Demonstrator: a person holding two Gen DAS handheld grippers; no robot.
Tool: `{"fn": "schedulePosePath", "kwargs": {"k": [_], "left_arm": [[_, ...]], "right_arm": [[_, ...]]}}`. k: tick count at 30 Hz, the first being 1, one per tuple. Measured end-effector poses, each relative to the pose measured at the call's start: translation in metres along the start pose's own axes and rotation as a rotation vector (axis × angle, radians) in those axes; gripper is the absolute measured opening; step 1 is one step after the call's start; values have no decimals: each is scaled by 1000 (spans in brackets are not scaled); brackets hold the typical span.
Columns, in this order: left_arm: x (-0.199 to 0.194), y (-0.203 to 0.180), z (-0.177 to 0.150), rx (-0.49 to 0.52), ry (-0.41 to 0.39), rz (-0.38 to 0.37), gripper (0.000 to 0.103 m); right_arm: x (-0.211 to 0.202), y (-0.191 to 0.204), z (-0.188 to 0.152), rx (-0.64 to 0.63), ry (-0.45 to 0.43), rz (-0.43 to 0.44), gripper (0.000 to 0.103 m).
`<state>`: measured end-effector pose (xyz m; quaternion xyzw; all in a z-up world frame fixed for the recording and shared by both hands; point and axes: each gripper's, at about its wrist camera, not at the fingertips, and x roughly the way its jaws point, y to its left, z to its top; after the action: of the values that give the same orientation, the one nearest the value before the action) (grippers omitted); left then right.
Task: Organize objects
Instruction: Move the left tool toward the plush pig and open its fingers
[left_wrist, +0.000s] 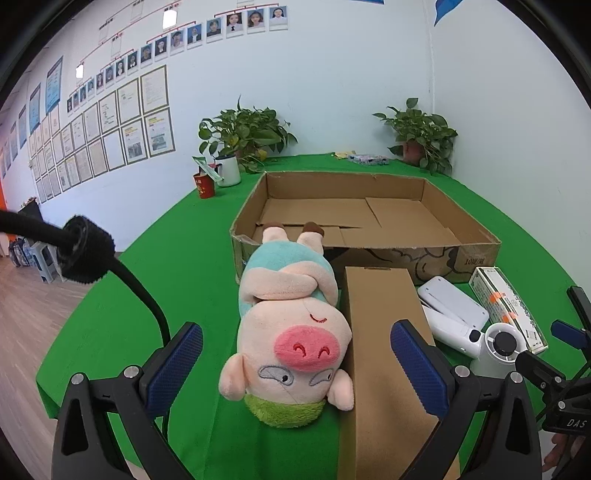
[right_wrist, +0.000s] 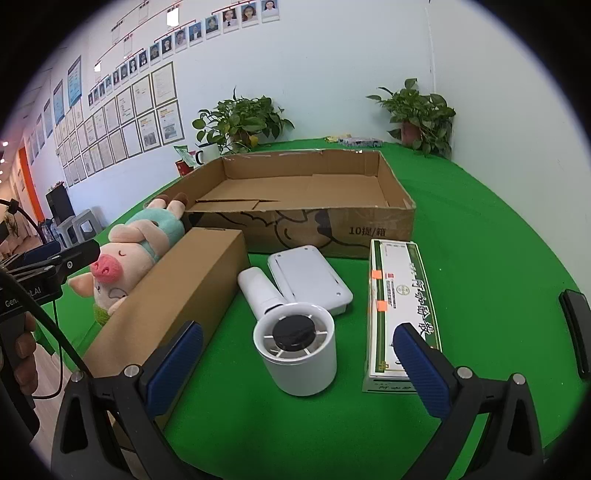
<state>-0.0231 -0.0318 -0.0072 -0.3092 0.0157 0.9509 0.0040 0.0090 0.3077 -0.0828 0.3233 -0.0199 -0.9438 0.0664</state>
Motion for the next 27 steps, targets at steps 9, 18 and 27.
{"fn": "schedulePosePath", "kwargs": {"k": [9,18,27], "left_arm": [[7,-6,6,24,22,-58,102],[11,-1,5,16,6,-62,102],[12,22,10,-25,-16,-67,103]], "right_arm": [[2,-3,2,4,-3,7,102],[5,4,8,-32,18,18,102],[8,19,21,-96,11,39,102]]}}
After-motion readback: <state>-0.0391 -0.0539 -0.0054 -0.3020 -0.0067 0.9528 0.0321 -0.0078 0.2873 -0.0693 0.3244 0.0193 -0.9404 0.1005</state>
